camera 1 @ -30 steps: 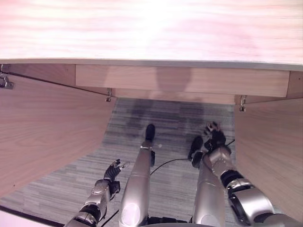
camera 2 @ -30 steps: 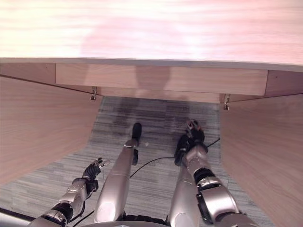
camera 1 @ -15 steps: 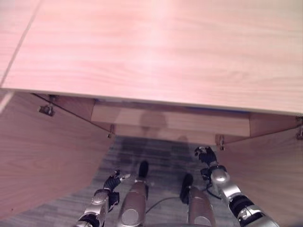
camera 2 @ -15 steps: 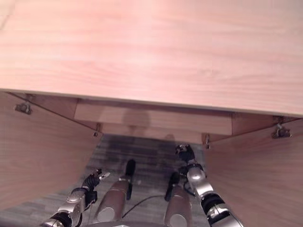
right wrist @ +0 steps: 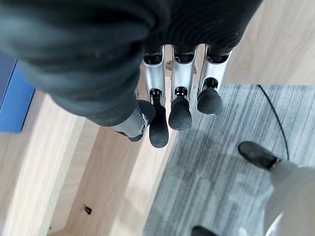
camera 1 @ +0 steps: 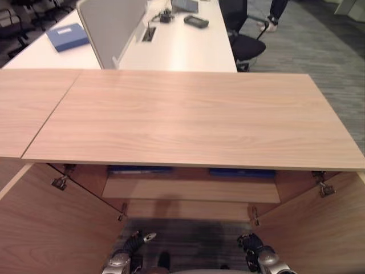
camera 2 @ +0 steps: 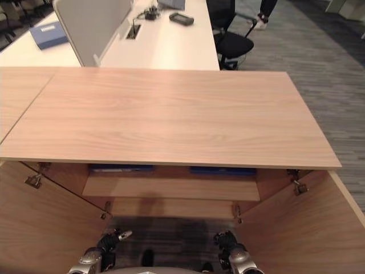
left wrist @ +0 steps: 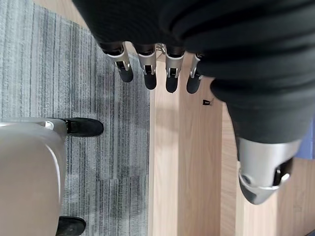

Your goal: Put the empty folder in the office cabinet

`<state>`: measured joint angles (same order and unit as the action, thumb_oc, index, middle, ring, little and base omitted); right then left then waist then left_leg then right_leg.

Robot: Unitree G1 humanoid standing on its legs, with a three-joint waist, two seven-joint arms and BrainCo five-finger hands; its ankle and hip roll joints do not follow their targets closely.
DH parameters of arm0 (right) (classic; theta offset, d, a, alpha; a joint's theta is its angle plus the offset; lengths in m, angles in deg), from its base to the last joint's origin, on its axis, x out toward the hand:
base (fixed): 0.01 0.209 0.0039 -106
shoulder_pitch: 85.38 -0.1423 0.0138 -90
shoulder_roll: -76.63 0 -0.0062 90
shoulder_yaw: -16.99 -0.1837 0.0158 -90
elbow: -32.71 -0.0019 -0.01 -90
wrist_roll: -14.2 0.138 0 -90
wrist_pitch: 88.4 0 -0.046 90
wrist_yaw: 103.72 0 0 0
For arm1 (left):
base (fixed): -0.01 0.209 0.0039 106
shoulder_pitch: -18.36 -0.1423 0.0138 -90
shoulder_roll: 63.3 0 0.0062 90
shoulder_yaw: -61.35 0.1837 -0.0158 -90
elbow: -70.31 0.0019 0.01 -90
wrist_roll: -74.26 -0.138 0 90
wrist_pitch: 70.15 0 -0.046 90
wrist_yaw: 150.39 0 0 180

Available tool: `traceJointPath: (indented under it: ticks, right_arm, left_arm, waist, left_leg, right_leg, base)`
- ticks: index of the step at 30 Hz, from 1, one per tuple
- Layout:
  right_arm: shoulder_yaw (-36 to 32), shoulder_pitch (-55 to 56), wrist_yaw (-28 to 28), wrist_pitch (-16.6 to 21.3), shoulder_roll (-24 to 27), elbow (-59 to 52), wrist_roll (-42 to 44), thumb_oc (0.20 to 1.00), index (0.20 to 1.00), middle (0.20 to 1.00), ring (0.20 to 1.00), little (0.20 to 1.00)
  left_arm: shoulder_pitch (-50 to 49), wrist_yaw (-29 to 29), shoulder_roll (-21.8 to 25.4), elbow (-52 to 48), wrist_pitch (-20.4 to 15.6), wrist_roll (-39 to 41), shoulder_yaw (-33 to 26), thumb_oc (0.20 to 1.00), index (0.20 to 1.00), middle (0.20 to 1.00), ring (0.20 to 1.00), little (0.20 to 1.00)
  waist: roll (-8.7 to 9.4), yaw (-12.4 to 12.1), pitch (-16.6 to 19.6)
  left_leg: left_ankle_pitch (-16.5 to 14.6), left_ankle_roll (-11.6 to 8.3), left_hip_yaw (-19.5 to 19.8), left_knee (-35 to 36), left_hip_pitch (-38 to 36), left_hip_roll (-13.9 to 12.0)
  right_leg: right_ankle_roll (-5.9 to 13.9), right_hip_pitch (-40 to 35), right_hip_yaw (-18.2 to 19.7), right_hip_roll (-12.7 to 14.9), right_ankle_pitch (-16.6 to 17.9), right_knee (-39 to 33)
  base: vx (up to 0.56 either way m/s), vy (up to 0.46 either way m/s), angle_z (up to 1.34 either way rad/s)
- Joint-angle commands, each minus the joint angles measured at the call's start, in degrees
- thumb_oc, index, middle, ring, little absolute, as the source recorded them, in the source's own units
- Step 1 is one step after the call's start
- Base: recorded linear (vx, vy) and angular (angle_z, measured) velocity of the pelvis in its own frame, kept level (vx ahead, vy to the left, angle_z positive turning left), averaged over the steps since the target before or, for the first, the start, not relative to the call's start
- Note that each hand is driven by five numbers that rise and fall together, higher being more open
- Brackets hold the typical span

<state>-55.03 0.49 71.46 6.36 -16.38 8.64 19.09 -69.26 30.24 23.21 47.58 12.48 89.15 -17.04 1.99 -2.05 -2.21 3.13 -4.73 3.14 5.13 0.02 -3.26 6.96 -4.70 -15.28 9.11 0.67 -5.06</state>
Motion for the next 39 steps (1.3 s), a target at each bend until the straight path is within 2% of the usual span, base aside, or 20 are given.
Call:
traceJointPath:
  ticks: [1,8,18,26,29,31,32,34,36,37,39]
  right_arm:
    - [-0.9,-1.6,1.0,-0.5,0.5,2.2,-2.9,1.000,1.000,1.000,1.000,1.000]
    - [-2.5,-0.1,0.6,-1.3,-0.2,5.3,-2.9,1.000,1.000,1.000,1.000,1.000]
    - [-2.7,1.2,0.9,-1.6,-0.7,6.7,-2.7,1.000,1.000,1.000,1.000,1.000]
    - [-1.5,0.6,1.3,-1.5,-0.9,5.4,-2.2,1.000,1.000,1.000,1.000,1.000]
    - [0.2,-1.0,1.2,-1.3,-0.9,4.1,-2.5,1.000,1.000,1.000,1.000,1.000]
    - [0.8,-3.9,0.7,-0.8,0.3,2.2,-1.2,1.000,1.000,1.000,1.000,1.000]
    - [0.9,-4.5,0.5,-0.7,1.0,2.2,-1.3,1.000,1.000,1.000,1.000,1.000]
    - [1.2,-5.6,0.4,-0.7,1.9,2.2,-2.0,1.000,1.000,1.000,1.000,1.000]
    - [1.9,-6.4,0.5,-0.6,2.6,2.8,-3.2,1.000,1.000,1.000,1.000,1.000]
    - [2.3,-6.2,1.0,-0.7,3.0,3.6,-4.3,1.000,1.000,1.000,1.000,1.000]
    - [2.3,-6.0,1.1,-0.8,3.0,3.9,-4.7,1.000,1.000,1.000,1.000,1.000]
  left_arm:
    - [3.4,0.4,-1.7,3.5,-0.4,-2.4,-0.3,1.000,1.000,1.000,1.000,1.000]
    - [1.7,0.5,-2.4,5.0,0.1,-4.2,-0.7,1.000,1.000,1.000,1.000,1.000]
    - [0.4,0.4,-2.7,6.5,0.5,-5.5,-1.4,1.000,1.000,1.000,1.000,1.000]
    - [0.9,-0.7,-2.1,5.6,-0.3,-2.7,-3.0,1.000,1.000,1.000,1.000,1.000]
    - [1.6,-1.3,-2.3,5.4,-0.7,-2.2,-2.9,1.000,1.000,1.000,1.000,1.000]
    - [3.6,-2.2,-2.6,4.4,-1.4,0.7,-2.9,1.000,1.000,1.000,1.000,1.000]
    - [4.0,-2.3,-2.7,4.4,-1.3,1.5,-3.3,1.000,1.000,1.000,1.000,1.000]
    - [4.0,-2.2,-3.1,4.5,-1.6,2.3,-3.6,1.000,1.000,1.000,1.000,1.000]
    - [3.6,-1.9,-3.3,4.5,-1.6,2.0,-3.7,1.000,1.000,1.000,1.000,1.000]
    - [2.7,-1.3,-3.5,4.6,-1.4,1.5,-4.0,1.000,1.000,1.000,1.000,1.000]
    - [2.4,-1.2,-3.6,4.8,-1.4,1.1,-4.1,1.000,1.000,1.000,1.000,1.000]
  waist:
    - [-1.10,-1.3,-1.3]
    - [-0.77,-1.3,0.1]
    - [-0.52,-1.4,0.2]
    - [-0.57,-2.5,-0.8]
    - [-0.89,-3.9,-2.7]
    - [-1.58,-6.1,-6.3]
    - [-1.66,-6.7,-6.7]
    - [-1.53,-6.9,-7.1]
    - [-1.21,-6.3,-6.4]
    - [-1.36,-5.7,-5.6]
    - [-1.38,-5.3,-5.2]
  left_leg:
    - [-3.2,-3.52,-0.5,-0.1,-2.8,-2.4]
    - [-4.5,-2.91,-1.7,-0.1,-6.1,-2.5]
    - [-4.9,-2.48,-1.8,-0.1,-7.5,-2.6]
    - [-3.6,-3.84,-0.9,-0.1,-7.0,-3.9]
    - [-2.0,-4.60,0.4,-0.1,-5.1,-4.6]
    - [2.0,-6.36,2.5,-0.8,1.0,-4.1]
    - [2.4,-6.57,2.9,-1.2,2.5,-3.8]
    - [1.9,-6.27,1.3,-3.5,4.5,-4.0]
    - [-0.8,-5.03,-3.1,-6.7,3.7,-5.5]
    - [-2.4,-5.06,-6.0,-9.4,1.3,-6.9]
    - [-2.5,-5.16,-7.2,-10.2,0.2,-7.6]
  right_leg:
    - [3.25,-0.4,-0.3,1.1,-0.9,3.1]
    - [3.38,-3.2,0.6,1.0,-1.2,2.3]
    - [3.26,-4.6,1.2,1.0,-1.4,1.9]
    - [2.51,-5.1,0.1,-0.3,-1.9,1.4]
    - [2.16,-4.7,-1.3,-0.9,-2.1,1.0]
    - [2.18,-2.6,-4.4,0.0,-2.0,0.7]
    - [2.32,-1.9,-5.6,0.5,-1.8,0.6]
    - [2.38,0.0,-7.9,2.1,-1.1,0.9]
    - [2.04,2.4,-10.3,3.5,-0.3,1.5]
    - [1.46,3.1,-11.7,3.8,-0.1,1.8]
    - [1.23,3.3,-12.8,4.2,0.1,2.1]
  base:
    - [0.02,0.006,-0.07]
    - [0.01,0.006,-0.11]
    - [-0.01,-0.002,-0.02]
    - [-0.03,-0.062,0.05]
    - [-0.15,-0.100,0.21]
    - [-0.37,-0.021,0.30]
    - [-0.32,0.024,0.71]
    - [-0.25,0.028,1.24]
    - [-0.25,0.034,0.78]
    - [-0.14,0.034,0.50]
    - [-0.05,0.049,0.85]
